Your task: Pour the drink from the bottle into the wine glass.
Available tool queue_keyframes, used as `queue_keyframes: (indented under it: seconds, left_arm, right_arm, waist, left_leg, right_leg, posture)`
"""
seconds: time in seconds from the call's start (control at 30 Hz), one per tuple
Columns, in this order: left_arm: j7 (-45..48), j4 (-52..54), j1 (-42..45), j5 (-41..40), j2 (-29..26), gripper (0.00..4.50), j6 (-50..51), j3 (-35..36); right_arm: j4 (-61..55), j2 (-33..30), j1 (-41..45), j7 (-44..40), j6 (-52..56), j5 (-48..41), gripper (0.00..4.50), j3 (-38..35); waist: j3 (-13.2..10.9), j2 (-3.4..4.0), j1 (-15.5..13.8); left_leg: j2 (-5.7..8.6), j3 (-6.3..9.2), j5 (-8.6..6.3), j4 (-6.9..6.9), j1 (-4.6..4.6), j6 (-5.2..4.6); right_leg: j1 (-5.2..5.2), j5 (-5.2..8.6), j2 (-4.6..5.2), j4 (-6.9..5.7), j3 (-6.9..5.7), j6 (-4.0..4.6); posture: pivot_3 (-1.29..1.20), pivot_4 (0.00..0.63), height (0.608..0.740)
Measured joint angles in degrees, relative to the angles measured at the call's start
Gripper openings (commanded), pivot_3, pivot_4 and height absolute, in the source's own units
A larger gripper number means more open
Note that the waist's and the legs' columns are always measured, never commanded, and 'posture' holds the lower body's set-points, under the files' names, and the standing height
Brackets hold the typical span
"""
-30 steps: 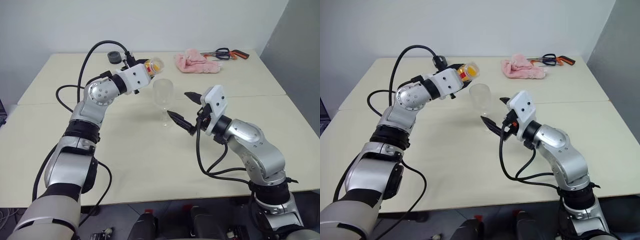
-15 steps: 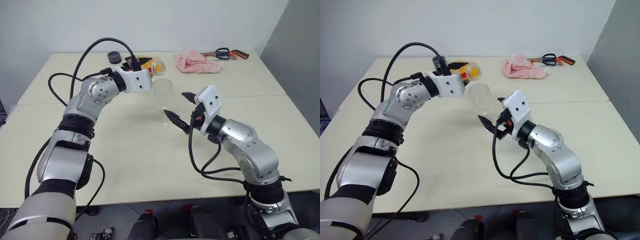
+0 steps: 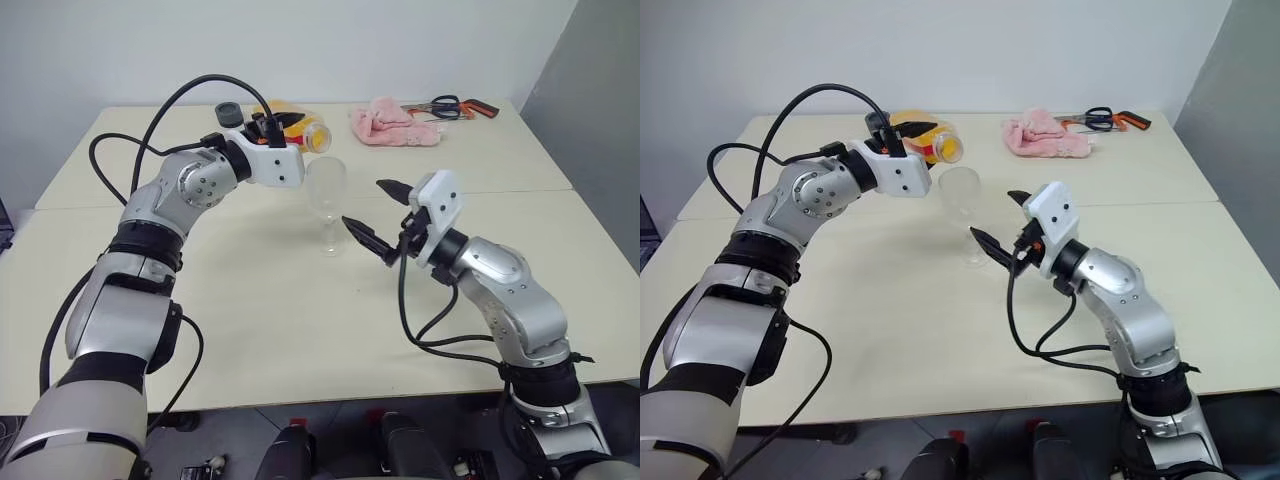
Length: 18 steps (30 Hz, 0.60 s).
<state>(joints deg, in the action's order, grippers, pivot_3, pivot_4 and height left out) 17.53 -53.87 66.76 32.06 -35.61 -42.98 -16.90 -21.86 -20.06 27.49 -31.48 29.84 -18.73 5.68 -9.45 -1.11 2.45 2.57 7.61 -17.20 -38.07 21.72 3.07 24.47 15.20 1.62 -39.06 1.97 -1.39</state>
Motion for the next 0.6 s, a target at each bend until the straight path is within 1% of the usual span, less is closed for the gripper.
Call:
queue_keyframes:
  seconds: [0.2, 0.4, 0.6]
  left_arm:
    - [-0.62, -0.04, 0.67, 0.38, -0.09, 1.66, -0.36, -0.94]
    - [-1.3, -0.03, 1.01, 1.05, -0.24, 1.66, -1.13, -1.4]
    - [-3.25, -0.01, 1.45, 2.85, -0.78, 1.66, -1.24, -1.47]
  right_arm:
    - [-1.44, -2.44, -1.24, -2.32, -0.2, -2.86, 4.5, -2.58]
    - [-4.07, -3.68, -1.87, -2.75, 0.99, -4.9, 4.5, -2.62]
    - [-4.2, -3.74, -1.99, -2.69, 1.17, -5.2, 4.5, -2.57]
  waist:
    - [0.0, 0.0, -0.02]
    - [0.0, 0.0, -0.04]
    - [0.0, -0.01, -0.04]
  left_leg:
    - [0.0, -0.01, 0.0, 0.0, 0.0, 0.0]
    - [-0.01, 0.0, 0.0, -0.01, 0.0, 0.0]
    - [0.0, -0.01, 0.0, -0.01, 0.0, 0.0]
  right_leg:
    - [0.0, 0.0, 0.01, 0.0, 0.01, 0.0]
    - [0.0, 0.0, 0.01, -0.02, 0.01, 0.0]
    - [0.0, 0.0, 0.01, -0.03, 0.01, 0.0]
  posture:
    - [0.0, 0.15, 0.74]
    - [0.0, 0.15, 0.74]
    - [0.0, 0.15, 0.74]
